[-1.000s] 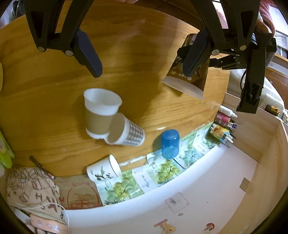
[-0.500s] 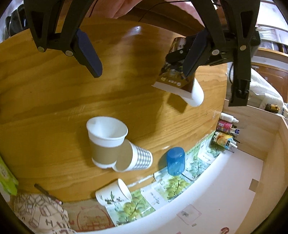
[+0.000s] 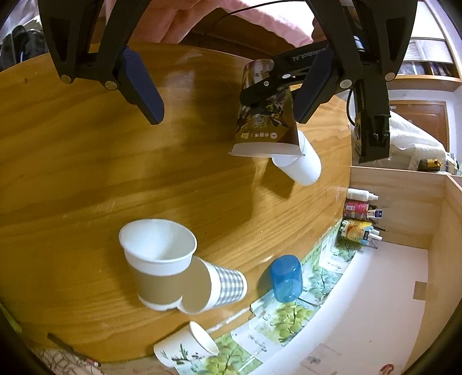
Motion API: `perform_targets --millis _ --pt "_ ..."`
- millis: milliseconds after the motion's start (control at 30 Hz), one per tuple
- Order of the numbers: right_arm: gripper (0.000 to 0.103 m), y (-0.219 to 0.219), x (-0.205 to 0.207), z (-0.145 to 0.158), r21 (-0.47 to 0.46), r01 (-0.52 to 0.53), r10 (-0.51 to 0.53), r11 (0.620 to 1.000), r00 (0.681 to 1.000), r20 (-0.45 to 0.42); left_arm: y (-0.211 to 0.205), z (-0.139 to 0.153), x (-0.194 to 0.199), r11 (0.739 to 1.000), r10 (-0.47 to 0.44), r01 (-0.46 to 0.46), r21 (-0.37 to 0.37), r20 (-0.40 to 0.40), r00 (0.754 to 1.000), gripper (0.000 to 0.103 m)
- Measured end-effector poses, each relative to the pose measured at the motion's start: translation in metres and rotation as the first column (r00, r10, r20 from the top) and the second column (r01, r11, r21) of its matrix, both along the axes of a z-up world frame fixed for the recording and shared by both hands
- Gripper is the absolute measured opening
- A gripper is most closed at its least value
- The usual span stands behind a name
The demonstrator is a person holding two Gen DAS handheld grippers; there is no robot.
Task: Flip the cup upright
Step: 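Lift the brown printed cup with the left gripper and turn it rim-up, then grasp the cup with the right gripper while the left gripper releases it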
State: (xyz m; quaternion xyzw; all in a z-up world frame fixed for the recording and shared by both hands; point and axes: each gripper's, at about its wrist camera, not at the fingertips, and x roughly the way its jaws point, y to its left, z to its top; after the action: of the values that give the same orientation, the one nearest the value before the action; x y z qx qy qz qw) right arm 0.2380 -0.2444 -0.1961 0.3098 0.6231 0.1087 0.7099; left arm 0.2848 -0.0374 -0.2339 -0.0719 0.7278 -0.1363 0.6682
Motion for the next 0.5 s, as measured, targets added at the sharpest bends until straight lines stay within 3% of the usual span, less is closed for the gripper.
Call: perform_targets --millis 333,500 --pt "0.092 0.004 0.004 -0.009 0.02 -0.006 0.007 1.0 0.999 -0.036 -0.004 0.002 0.002 0.999 0.038 -0.038 -0.012 -0.034 0.999 0.075" --pt "0.092 0.009 0.007 -0.013 0.028 -0.021 0.022 0.999 0.998 -0.051 -0.002 0.003 0.001 0.997 0.063 -0.065 -0.034 -0.06 0.996 0.08"
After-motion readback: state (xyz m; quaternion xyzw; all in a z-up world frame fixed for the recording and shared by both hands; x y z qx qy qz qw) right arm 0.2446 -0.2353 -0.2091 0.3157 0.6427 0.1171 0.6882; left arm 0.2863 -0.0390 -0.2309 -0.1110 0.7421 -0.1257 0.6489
